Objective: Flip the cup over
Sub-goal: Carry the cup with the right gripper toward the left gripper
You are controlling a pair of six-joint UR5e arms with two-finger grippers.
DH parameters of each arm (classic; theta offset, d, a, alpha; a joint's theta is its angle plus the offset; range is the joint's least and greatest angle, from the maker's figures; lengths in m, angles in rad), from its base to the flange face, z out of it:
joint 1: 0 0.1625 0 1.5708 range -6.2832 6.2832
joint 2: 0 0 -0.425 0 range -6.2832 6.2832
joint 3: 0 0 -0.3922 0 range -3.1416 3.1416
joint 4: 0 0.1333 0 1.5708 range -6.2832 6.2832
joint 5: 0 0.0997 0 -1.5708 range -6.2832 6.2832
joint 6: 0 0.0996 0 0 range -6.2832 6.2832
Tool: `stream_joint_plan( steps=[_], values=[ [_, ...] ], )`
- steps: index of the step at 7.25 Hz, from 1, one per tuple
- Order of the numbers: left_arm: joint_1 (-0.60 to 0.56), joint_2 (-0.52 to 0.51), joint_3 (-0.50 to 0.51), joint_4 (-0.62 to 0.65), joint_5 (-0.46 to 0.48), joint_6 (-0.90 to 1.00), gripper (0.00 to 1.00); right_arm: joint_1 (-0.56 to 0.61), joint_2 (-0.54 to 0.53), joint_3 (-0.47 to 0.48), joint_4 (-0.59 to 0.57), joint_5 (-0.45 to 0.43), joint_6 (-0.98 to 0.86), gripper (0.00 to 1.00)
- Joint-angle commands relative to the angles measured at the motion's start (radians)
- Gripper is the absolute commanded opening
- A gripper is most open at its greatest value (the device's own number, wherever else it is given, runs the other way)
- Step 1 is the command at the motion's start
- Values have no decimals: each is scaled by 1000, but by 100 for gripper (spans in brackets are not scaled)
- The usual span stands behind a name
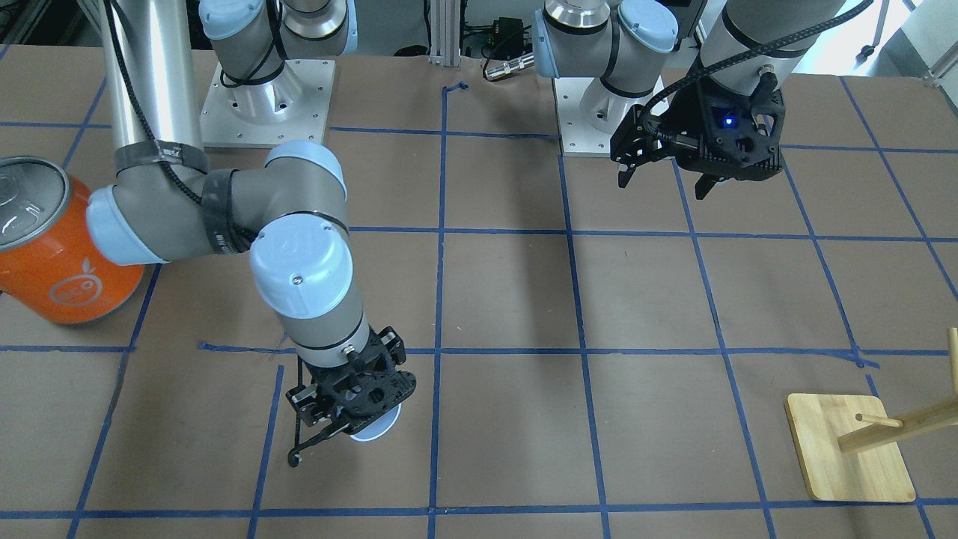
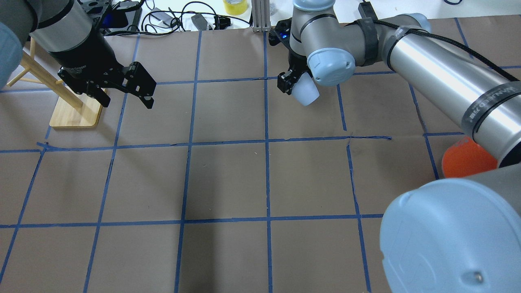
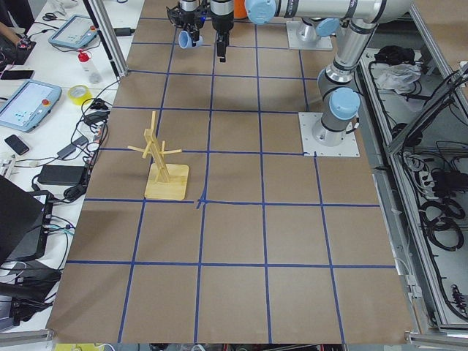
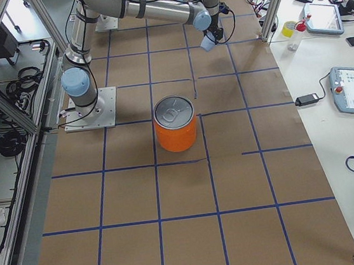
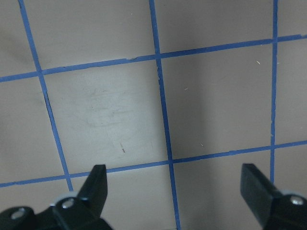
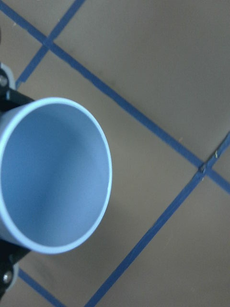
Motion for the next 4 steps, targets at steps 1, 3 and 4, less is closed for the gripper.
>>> stream_joint_plan(
  steps=[1,3,4],
  values=[
    [1,0,0,0,-1,0,100,107,-15,24,-8,-66,-27,0],
    [6,0,2,0,-2,8,100,169,-5,70,-122,-66,-175,0],
    [8,0,3,0,-4,11,100,189,-11,102,-155,-66,-269,0]
  ],
)
